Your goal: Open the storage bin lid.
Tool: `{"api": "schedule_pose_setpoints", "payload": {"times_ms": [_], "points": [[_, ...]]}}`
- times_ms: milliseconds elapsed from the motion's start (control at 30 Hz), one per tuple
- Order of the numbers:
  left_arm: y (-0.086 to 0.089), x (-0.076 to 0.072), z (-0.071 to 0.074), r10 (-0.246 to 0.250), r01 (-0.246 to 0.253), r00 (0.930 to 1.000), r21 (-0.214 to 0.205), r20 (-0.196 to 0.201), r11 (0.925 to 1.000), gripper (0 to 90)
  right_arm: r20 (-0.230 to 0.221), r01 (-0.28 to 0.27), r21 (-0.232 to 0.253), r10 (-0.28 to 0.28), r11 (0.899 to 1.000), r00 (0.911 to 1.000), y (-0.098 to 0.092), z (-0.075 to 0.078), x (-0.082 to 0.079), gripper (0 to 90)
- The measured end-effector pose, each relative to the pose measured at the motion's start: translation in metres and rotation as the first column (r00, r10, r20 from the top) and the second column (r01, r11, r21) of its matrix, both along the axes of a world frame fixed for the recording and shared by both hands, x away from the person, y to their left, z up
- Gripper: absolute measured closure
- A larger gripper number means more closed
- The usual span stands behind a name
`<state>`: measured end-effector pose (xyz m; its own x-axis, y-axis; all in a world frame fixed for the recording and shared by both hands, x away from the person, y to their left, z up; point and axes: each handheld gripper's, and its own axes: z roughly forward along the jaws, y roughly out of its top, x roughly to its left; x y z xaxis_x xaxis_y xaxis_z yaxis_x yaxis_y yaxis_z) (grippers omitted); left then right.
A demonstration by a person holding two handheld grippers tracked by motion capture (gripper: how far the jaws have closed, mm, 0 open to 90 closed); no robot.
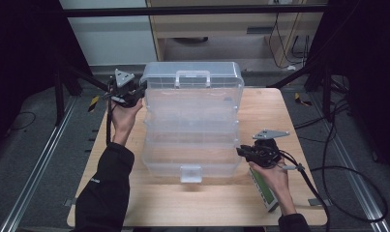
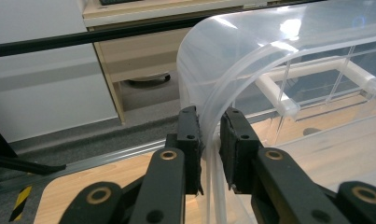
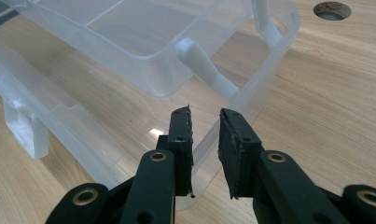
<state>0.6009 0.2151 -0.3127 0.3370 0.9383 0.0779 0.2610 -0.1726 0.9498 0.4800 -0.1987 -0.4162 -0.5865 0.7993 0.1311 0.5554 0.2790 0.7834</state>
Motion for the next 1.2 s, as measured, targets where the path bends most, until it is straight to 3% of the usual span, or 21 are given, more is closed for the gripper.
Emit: {"api": "schedule_pose_setpoints", "payload": {"times_ms": [1200], "points": [[-0.008,0.046,-0.006,0.045,-0.045,0.9983,-0.02,-0.038,0.9988,77.9,-0.006,-0.001,0.0,0.001,1.0,1.0,0.0,0.0,0.001,74.4]]}}
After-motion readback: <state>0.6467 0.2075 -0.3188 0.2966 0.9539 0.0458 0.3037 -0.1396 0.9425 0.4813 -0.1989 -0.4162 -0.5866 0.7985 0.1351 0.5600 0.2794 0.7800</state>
